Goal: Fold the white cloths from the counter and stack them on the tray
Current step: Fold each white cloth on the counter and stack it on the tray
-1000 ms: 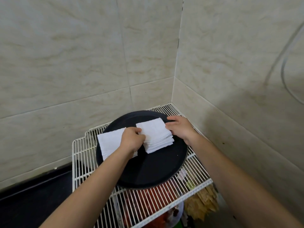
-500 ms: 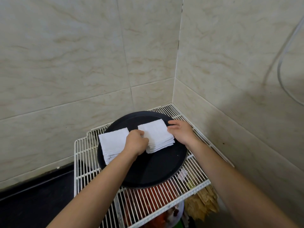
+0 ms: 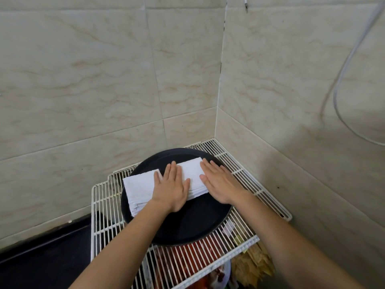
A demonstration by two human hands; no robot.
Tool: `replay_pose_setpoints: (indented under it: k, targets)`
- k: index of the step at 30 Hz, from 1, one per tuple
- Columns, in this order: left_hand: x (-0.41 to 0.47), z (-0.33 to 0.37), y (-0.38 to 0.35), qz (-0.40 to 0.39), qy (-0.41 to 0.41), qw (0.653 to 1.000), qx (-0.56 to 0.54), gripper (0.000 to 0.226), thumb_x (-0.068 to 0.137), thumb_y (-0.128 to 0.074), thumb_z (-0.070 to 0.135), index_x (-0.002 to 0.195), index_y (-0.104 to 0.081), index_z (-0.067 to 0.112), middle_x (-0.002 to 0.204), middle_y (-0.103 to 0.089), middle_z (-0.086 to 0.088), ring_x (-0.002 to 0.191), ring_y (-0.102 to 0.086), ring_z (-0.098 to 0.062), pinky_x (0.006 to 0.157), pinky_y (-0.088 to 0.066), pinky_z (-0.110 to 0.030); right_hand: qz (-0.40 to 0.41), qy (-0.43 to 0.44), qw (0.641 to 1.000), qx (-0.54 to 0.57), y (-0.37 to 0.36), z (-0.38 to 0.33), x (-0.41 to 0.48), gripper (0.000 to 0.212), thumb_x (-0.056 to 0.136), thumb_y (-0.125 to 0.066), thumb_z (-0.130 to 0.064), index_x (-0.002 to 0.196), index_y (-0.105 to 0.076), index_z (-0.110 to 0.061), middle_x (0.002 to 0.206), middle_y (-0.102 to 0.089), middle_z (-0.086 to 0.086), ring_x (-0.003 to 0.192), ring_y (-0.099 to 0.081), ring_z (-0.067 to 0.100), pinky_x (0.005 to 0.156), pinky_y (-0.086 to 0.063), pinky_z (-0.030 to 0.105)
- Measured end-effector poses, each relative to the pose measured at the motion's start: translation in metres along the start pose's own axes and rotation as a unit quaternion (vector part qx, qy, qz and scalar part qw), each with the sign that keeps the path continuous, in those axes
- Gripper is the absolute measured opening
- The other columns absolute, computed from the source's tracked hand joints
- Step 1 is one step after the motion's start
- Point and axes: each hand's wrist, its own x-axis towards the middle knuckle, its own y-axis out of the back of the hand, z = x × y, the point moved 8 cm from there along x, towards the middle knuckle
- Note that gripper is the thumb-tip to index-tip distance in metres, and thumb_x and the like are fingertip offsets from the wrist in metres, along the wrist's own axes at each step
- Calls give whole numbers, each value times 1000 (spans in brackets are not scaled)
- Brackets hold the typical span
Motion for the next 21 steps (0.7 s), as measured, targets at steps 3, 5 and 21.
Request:
replay_pose_setpoints:
  k: [3, 5, 21]
  targets:
    - [-1, 6, -8, -4, -7, 1000, 25, 68, 103, -4, 49, 156, 4, 8, 165, 11, -10, 152, 11, -23, 121, 2, -55, -14, -19, 1000, 4, -7, 5, -5, 59, 108, -14, -42, 160, -6, -15, 168, -3, -2, 154, -6, 17, 125, -8, 41]
    - [-2, 8, -10, -5, -5, 999, 37, 68, 102, -3, 49, 156, 4, 8, 165, 11, -10, 152, 11, -24, 121, 1, -55, -14, -24, 1000, 14, -8, 7, -5, 59, 108, -14, -42, 160, -7, -16, 168, -4, -1, 154, -7, 17, 125, -8, 40]
    - [-77, -115, -4, 216, 206, 791, -534, 40, 97, -54, 29, 135, -47, 17, 131, -56, -4, 120, -54, -26, 103, -42, -43, 100, -187, 890, 403, 2, 17, -9, 61, 102, -47, -40, 156, -29, -16, 156, -41, 5, 142, -41, 22, 118, -32, 41]
